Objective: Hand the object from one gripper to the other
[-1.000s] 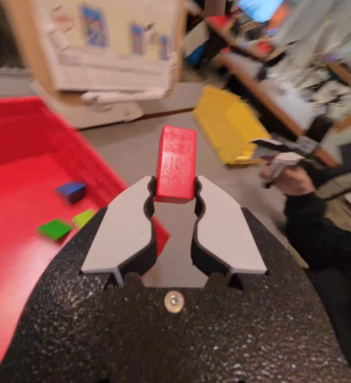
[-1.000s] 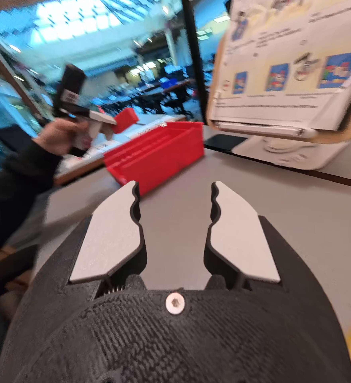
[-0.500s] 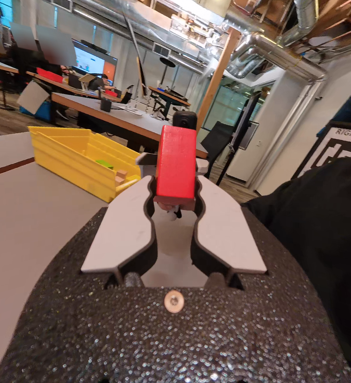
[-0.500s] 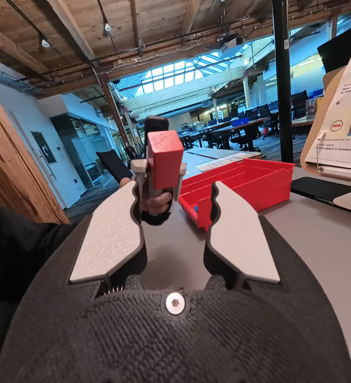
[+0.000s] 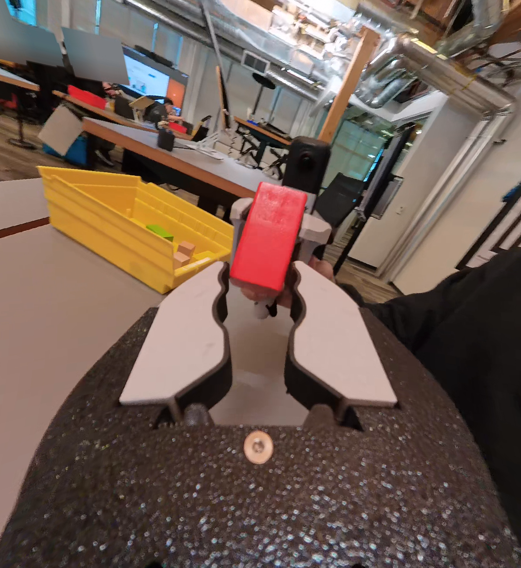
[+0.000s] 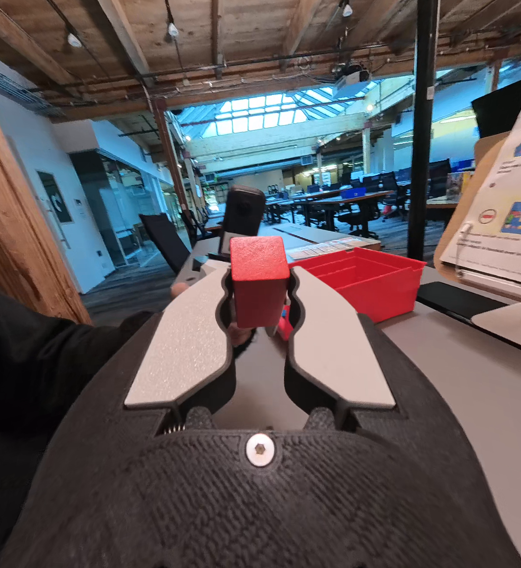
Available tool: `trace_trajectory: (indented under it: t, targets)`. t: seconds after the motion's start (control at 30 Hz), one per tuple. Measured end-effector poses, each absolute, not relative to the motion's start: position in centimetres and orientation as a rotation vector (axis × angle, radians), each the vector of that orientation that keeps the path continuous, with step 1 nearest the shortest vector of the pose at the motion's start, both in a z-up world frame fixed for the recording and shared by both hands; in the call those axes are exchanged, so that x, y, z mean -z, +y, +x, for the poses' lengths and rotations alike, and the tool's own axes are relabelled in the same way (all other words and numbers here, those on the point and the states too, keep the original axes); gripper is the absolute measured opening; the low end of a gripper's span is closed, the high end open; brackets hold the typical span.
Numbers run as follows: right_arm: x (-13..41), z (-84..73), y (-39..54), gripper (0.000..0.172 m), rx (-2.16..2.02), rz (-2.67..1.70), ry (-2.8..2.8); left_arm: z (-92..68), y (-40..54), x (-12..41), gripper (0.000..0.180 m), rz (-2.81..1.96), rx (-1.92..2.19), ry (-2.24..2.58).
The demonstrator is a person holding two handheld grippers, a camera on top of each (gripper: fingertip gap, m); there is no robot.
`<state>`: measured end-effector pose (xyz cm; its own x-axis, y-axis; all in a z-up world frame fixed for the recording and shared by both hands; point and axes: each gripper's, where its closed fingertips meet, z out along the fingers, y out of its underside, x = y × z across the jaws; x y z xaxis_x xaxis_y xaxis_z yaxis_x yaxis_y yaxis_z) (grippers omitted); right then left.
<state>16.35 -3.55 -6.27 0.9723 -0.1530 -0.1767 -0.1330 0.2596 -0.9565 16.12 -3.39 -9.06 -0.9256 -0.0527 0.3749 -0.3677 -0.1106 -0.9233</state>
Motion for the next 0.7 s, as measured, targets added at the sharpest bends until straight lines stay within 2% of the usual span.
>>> trace_trajectory:
  t: [0.2, 0.37, 0.7]
  targets:
    - [6.7, 22.4, -11.5, 0.035, 0.399, -1.373, 0.515, 17.2, -2.4, 10.6, 0.039, 0.587, -2.104, -2.155]
    - [11.3, 28.6, -24.0, 0.035, 0.809, -1.503, 0.945, 17.6, -1.3, 11.7, 0.044, 0.639, -2.035, -2.395]
    - [21.0, 34.6, -31.4, 0.035, 0.835, -1.833, 1.363, 17.9, 1.4, 13.0, 0.047, 0.781, -1.9, -2.611]
